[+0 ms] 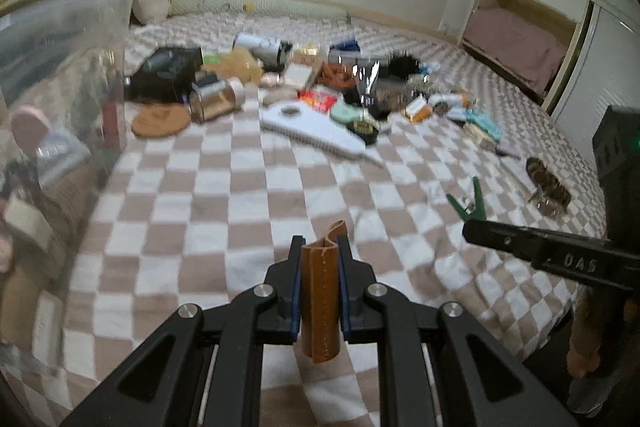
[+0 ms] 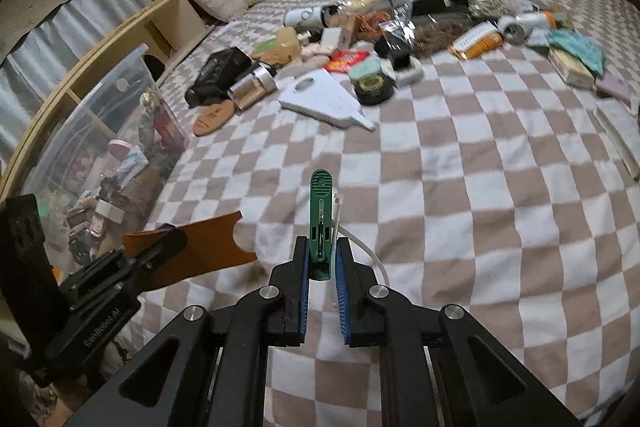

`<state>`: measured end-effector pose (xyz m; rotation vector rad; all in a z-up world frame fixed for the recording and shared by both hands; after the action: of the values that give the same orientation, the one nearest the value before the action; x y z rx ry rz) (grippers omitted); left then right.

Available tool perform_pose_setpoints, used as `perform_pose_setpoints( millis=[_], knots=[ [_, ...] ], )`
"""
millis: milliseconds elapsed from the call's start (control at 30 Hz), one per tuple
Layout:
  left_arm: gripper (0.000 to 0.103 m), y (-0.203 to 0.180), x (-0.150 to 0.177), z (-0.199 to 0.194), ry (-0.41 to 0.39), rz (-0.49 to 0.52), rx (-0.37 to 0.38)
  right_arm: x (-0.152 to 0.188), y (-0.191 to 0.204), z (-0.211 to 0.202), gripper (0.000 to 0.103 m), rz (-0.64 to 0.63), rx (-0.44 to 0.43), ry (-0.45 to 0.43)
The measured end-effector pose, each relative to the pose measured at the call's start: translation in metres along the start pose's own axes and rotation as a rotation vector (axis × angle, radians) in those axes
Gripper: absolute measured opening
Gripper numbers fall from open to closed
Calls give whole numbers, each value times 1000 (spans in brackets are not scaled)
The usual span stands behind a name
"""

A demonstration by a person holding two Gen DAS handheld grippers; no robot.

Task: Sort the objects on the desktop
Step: 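Carry the clothespin and leather piece with both grippers over the clear bin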

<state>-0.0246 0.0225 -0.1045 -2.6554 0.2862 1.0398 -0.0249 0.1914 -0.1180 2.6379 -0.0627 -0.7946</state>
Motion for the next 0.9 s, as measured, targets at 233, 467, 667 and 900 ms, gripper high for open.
perform_pose_setpoints(
  millis=[233,467,667,900],
  knots=[
    [14,12,-53,-51,-149,9,-17,-46,47,-24,13,-101,-53,-87],
    [14,43,-96,-118,-304,28,-78,-91,128,-44,13,-251,-151,-161],
    [14,86,-120,-172,-399,21,-187,-120,205,-46,13,-361,-237,-177],
    [14,159,-133,-218,-451,-61,-334,-138,285,-29,13,-455,-341,-113]
  ],
)
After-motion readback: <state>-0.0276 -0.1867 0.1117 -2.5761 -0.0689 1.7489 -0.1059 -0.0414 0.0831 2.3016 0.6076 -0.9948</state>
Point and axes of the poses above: each gripper's, at about its wrist camera, not at the fingertips, and z roughly the way its jaws point, y to its left, x to its underside, the point moved 4 cm from there along z, roughly the way its jaws point, and after that the axes turned 1 degree about y, right-handed, at the moved point
